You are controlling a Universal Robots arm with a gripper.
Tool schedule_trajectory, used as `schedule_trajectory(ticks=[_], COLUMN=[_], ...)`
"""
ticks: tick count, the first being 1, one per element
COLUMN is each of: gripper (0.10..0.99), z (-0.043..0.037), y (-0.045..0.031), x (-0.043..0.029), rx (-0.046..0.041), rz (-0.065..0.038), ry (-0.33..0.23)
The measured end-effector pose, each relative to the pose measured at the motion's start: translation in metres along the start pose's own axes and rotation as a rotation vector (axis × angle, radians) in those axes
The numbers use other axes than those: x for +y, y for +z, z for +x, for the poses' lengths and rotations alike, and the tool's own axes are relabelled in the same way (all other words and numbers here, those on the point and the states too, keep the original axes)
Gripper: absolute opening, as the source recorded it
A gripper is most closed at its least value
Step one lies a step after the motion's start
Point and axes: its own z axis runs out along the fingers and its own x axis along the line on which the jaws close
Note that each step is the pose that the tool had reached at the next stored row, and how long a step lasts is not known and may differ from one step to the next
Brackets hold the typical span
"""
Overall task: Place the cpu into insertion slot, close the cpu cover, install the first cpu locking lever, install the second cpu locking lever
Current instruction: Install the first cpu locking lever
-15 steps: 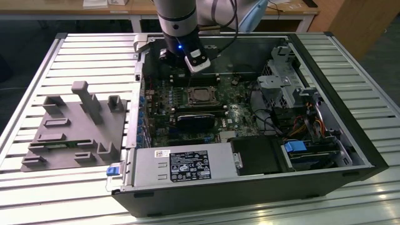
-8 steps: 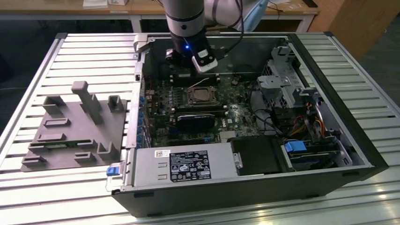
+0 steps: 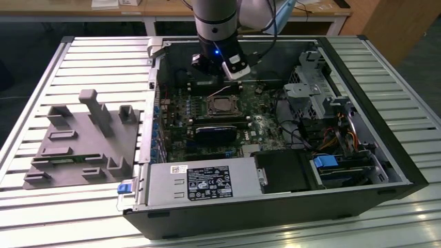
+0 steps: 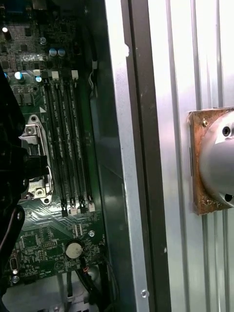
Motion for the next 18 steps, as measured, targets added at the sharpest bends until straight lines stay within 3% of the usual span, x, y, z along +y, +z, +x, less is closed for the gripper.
schedule_trajectory(ticks=[3,7,18], gripper=[0.102,0.102,0.102], z=[0.0000,0.0010,0.0040], y=[0.0003,0.0028,0.0148], x=[-0.0001,-0.0009,-0.0045], rx=[-0.0036,-0.0308,-0.0732], rz=[-0.001,-0.006,-0.013], ry=[-0.001,-0.008,-0.019])
